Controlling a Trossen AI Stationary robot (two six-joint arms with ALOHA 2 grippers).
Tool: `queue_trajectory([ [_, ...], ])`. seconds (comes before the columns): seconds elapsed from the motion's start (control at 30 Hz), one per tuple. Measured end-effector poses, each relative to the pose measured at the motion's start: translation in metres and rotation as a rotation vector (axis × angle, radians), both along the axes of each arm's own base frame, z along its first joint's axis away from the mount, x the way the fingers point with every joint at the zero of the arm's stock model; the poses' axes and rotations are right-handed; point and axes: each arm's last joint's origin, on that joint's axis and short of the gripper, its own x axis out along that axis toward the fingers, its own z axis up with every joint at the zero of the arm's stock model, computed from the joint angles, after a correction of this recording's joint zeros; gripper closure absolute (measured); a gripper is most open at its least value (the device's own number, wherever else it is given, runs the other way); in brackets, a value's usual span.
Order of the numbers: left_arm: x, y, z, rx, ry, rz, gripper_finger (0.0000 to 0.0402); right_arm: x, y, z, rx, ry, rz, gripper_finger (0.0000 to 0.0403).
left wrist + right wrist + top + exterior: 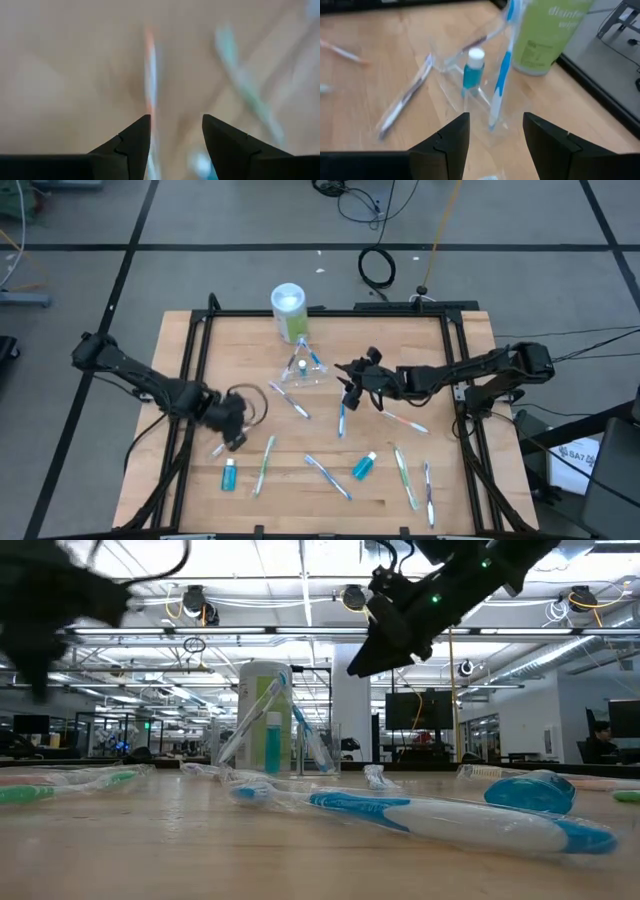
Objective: Pick & Place toothbrushing station
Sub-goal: Put the left orange toothbrush into the left side of the transparent organizer
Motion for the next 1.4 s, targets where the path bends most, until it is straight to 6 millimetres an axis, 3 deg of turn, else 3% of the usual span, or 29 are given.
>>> queue_trajectory([
  [0.13,-0.018,-0.012,-0.021,-0.100,0.152,0.051,0.0218,-0.001,0.000,-0.003,0.012,-0.003,-0.008,0.0225],
  [0.33,-0.034,-0.018,-0.038,-0.057,0.215,0.116,0.0218,-0.001,0.000,-0.002,0.012,-0.020,-0.008,0.0230],
  [0.73,-0.034,-0.018,-0.049,-0.044,0.157,0.152,0.0218,0.003,0.000,0.004,0.014,-0.095,-0.005,0.0231],
  [1.17,-0.042,-0.013,-0.072,-0.043,0.150,0.052,0.0218,0.003,0.000,0.004,0.009,-0.092,-0.001,0.0232],
  [1.4,-0.043,-0.013,-0.074,-0.035,0.155,0.022,0.0277,0.003,0.000,0.004,0.009,-0.092,-0.001,0.0232],
])
